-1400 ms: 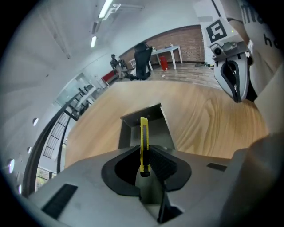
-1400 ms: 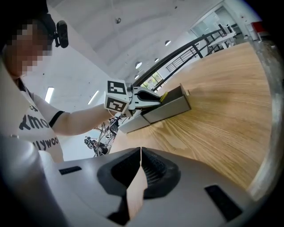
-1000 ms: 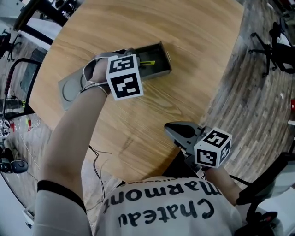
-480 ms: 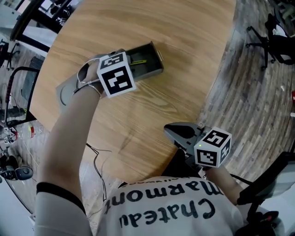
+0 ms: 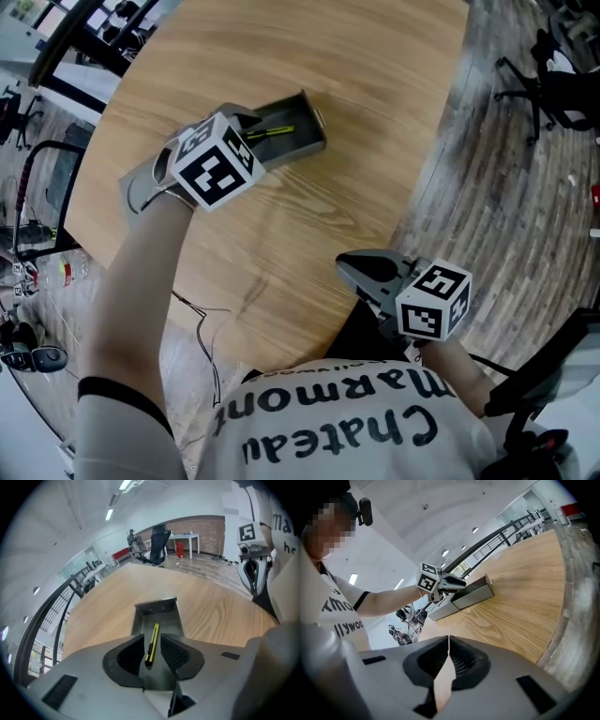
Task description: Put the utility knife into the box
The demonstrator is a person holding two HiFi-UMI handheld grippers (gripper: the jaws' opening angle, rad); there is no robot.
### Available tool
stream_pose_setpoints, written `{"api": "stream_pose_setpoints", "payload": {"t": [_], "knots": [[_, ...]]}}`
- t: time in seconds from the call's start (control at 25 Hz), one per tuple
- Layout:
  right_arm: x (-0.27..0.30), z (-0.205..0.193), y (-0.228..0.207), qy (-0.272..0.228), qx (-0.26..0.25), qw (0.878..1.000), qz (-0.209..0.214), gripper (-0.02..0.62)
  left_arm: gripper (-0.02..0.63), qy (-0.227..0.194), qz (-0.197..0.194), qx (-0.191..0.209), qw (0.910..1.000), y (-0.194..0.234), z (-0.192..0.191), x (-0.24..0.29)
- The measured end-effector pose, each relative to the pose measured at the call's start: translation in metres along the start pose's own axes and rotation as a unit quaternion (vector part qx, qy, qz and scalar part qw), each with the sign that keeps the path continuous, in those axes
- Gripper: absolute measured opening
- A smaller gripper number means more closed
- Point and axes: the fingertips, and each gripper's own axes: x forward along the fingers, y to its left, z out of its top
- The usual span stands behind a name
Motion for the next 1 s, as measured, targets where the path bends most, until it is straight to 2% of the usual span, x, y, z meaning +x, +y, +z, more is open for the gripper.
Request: {"api": "stream_pose_setpoints", "payload": {"t": [0.24, 0.32, 0.44, 0.64, 0.76, 0.8, 0.84, 0.92, 0.96, 1.0], "knots": [[-0.004, 0.001, 0.015, 0.005, -0.023, 1.000, 0.006, 0.012, 0.103, -0.101, 0.038, -0.014, 0.9940, -0.031, 0.032, -0.050], [-0.006, 0.002, 0.021, 0.006, -0.033, 0.999, 0.008, 0.011, 0.103, -0.149, 0.036, -0.042, 0.9873, -0.049, 0.046, -0.074], [-0.005, 0.004, 0.036, 0.008, -0.048, 0.999, 0.016, 0.011, 0.103, -0.220, 0.025, -0.096, 0.9705, -0.079, 0.061, -0.112], [0.000, 0.009, 0.062, 0.014, -0.082, 0.996, 0.034, 0.011, 0.103, -0.292, 0.028, -0.208, 0.9331, -0.122, 0.049, -0.170], [-0.002, 0.015, 0.073, 0.011, -0.098, 0.994, 0.038, 0.011, 0.101, -0.327, 0.039, -0.243, 0.9124, -0.152, 0.035, -0.199], [-0.003, 0.017, 0.076, 0.010, -0.102, 0.994, 0.039, 0.011, 0.101, -0.348, 0.047, -0.256, 0.9009, -0.162, 0.030, -0.210], [-0.004, 0.017, 0.079, 0.009, -0.107, 0.993, 0.038, 0.011, 0.100, -0.370, 0.054, -0.279, 0.8844, -0.170, 0.024, -0.220], [-0.006, 0.020, 0.087, 0.009, -0.118, 0.992, 0.039, 0.012, 0.078, -0.404, 0.059, -0.343, 0.8462, -0.187, 0.012, -0.234], [-0.005, 0.021, 0.092, 0.008, -0.123, 0.991, 0.042, 0.011, 0.068, -0.406, 0.059, -0.368, 0.8345, -0.195, 0.007, -0.236], [-0.005, 0.023, 0.097, 0.008, -0.130, 0.990, 0.046, 0.011, 0.061, -0.398, 0.062, -0.382, 0.8318, -0.202, 0.002, -0.236]]}}
